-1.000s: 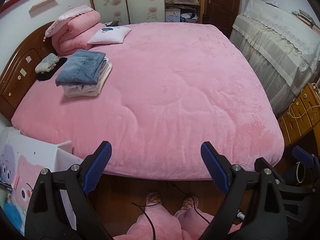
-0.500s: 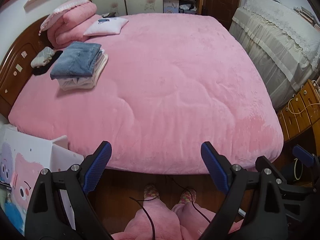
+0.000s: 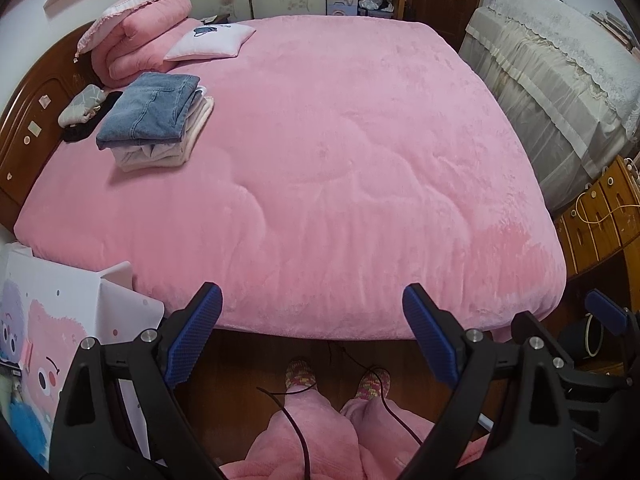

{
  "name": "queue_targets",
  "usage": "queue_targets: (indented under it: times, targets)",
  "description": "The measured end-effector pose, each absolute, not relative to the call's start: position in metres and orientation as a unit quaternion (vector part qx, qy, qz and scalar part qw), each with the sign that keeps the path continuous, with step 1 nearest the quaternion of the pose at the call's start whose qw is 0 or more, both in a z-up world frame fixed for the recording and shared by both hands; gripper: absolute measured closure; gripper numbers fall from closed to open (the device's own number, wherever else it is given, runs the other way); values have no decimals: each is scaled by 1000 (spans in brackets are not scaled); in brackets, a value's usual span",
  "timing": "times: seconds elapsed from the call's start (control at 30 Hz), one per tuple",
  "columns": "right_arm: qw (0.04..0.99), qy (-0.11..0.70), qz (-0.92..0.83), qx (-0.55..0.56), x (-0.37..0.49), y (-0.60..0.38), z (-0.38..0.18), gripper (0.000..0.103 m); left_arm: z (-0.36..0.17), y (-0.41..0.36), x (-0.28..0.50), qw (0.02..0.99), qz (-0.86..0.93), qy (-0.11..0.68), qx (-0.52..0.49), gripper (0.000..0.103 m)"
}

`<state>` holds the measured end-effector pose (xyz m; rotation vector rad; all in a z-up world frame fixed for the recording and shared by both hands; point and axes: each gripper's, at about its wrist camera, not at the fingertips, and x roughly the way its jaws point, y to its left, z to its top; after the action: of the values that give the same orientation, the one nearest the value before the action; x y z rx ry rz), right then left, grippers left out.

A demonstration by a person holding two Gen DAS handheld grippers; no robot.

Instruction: Fold large clothes

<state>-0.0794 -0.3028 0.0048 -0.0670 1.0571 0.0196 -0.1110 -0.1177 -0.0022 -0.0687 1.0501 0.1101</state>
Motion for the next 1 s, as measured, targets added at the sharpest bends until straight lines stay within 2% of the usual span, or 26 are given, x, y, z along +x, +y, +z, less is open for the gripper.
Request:
queue_targets:
  times: [1.0]
  targets:
    - [858, 512, 20, -44, -65, -313, -10, 0, -15, -119, -106, 853, 54, 516, -52, 13]
